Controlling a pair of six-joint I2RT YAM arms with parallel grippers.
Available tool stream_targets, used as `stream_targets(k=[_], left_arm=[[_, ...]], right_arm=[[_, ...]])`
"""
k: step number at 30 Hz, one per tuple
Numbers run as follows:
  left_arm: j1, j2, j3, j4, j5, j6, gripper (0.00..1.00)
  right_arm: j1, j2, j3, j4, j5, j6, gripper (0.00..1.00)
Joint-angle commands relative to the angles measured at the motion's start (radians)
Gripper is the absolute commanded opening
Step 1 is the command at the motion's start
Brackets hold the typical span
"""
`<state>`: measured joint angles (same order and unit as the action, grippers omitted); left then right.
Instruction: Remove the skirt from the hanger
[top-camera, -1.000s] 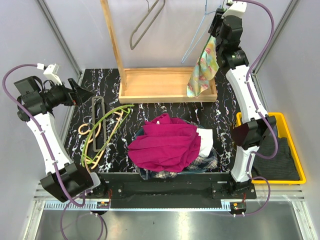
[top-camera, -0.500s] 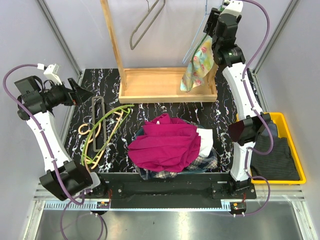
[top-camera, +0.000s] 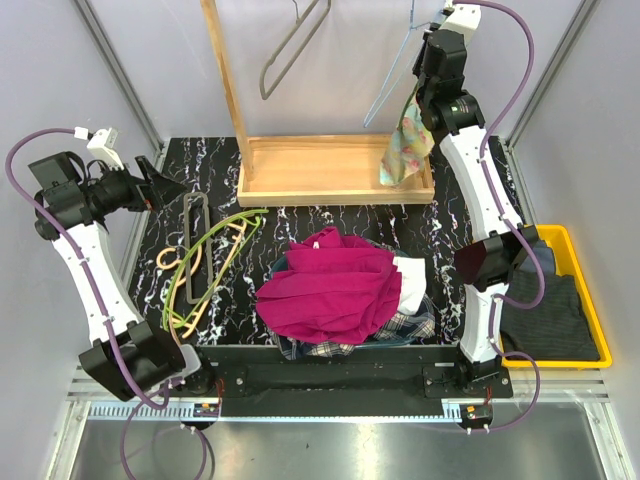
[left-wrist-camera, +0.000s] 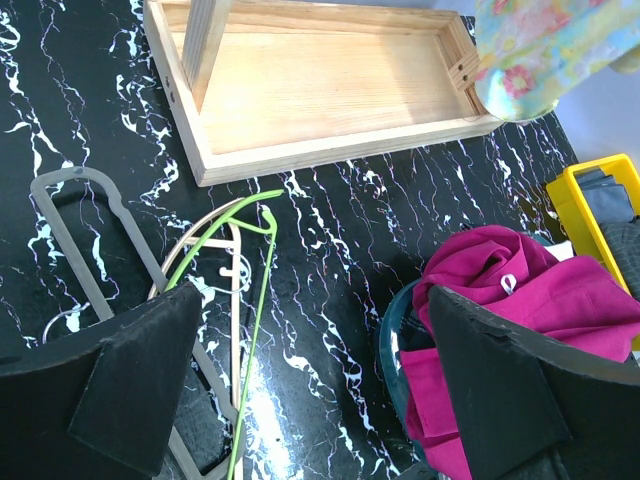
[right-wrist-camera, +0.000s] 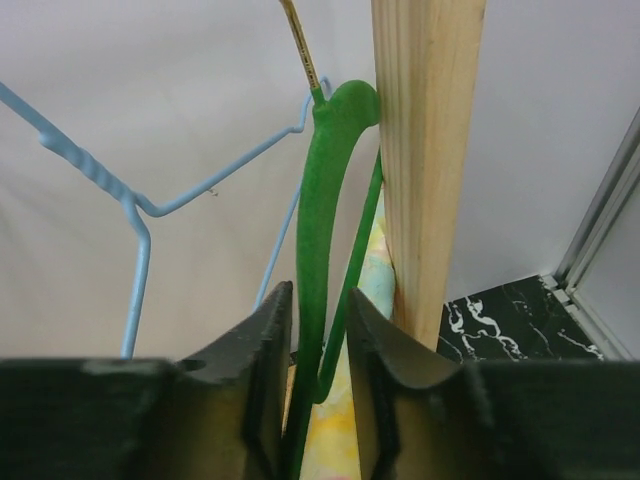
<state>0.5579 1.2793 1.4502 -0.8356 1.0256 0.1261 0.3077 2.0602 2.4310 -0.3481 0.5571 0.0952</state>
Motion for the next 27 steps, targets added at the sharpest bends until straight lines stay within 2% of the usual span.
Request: stream_targets(k=[1,5,16,24,27], left_arm=[[0.007,0.009,0.029,0.044,0.034,0.000,0.99],[0.005,0.011,0.027,0.046,0.033,0.000,0.99],[0.007,0.012,0.010,0.067,0.044,-0.016,0.99],[0.007,0.009,0.006,0.081,0.048,-0.032,0.99],[0.007,0.006,0.004,0.085,0.050,-0.037,0.99]], right_arm=[[0.007,-0.018,0.022,-0.032,0.076,-0.008,0.25],[0.007,-0.025,0.031,-0.037,0.124,-0.020,0.00],[0.007,0.000,0.080,0.058,0.041,-0.155,0.00],[0.021,-0.017,0.080,0.303,-0.065,-0.261,0.00],[0.021,0.003,0.121,0.339,-0.107,-0.275,0.00]])
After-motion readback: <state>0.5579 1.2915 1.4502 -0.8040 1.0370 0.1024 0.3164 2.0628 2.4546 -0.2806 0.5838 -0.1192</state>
